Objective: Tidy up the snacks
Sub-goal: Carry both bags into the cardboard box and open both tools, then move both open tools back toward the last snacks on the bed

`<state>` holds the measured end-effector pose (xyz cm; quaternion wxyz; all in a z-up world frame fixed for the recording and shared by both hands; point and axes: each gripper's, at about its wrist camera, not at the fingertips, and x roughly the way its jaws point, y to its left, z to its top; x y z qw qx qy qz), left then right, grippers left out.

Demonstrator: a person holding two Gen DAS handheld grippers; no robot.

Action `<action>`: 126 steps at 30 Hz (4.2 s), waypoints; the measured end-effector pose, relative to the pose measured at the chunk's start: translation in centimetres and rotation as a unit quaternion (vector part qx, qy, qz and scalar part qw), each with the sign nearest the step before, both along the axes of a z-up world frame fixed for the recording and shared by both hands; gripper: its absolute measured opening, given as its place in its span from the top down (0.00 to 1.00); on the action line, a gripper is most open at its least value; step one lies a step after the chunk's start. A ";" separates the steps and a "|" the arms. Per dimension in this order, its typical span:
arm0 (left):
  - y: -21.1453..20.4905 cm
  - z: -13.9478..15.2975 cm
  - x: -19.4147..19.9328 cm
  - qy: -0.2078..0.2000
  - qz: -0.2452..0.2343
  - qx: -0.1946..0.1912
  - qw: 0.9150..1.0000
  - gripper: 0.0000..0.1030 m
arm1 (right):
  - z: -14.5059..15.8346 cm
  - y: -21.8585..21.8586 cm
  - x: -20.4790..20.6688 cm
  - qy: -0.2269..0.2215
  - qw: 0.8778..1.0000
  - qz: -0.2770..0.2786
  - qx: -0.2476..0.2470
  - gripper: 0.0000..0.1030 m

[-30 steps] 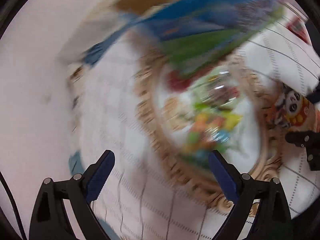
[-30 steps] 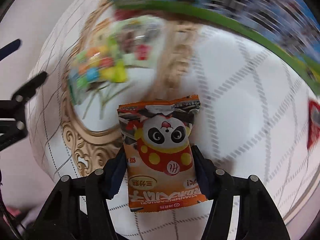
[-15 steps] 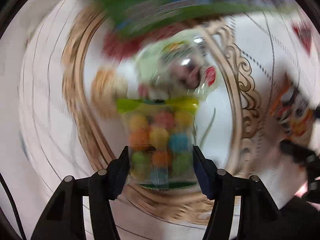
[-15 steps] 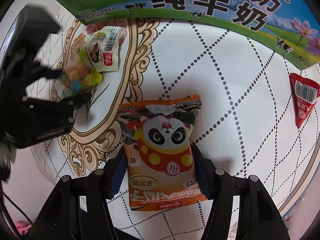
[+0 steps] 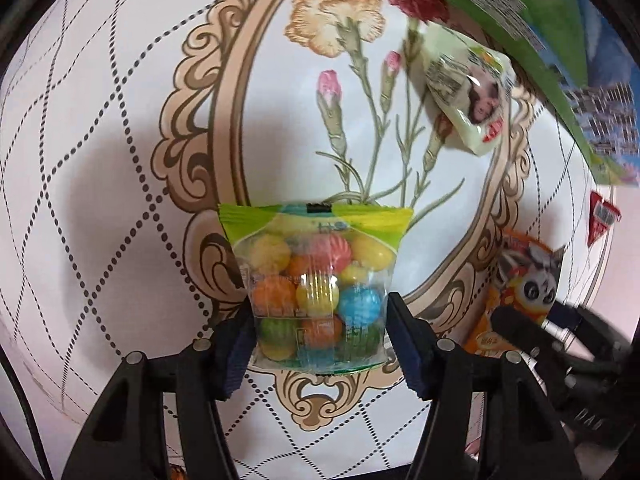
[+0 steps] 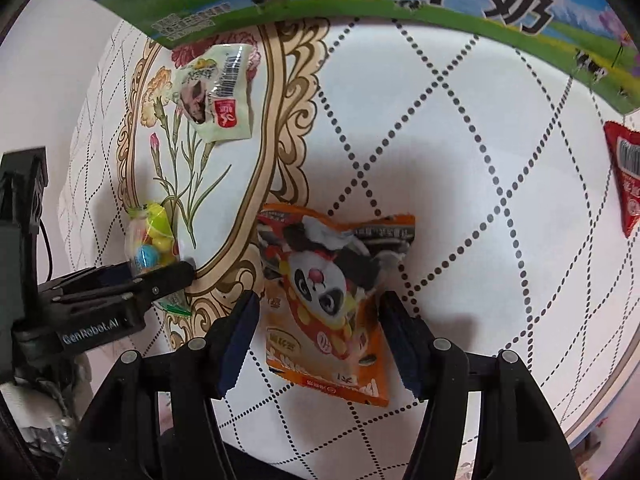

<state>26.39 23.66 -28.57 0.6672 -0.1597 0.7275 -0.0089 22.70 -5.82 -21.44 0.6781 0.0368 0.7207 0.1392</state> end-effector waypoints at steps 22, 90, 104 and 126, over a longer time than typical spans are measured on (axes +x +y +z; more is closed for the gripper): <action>-3.6 9.6 -2.5 -0.118 -0.024 0.021 0.993 0.54 | 7.5 -0.5 -4.2 -0.115 0.992 -0.024 0.052 0.50; -14.9 24.2 15.3 -0.303 -0.069 0.124 0.942 0.09 | 18.9 -9.9 12.4 -0.244 0.966 -0.072 -0.047 0.05; -15.7 29.3 5.9 -0.386 -0.066 0.136 0.910 0.09 | 26.7 -9.8 3.3 -0.340 0.936 -0.073 -0.046 0.05; -15.8 29.0 2.0 -0.395 -0.040 0.164 0.903 0.09 | 28.1 -12.9 -1.5 -0.367 0.922 -0.127 -0.010 0.05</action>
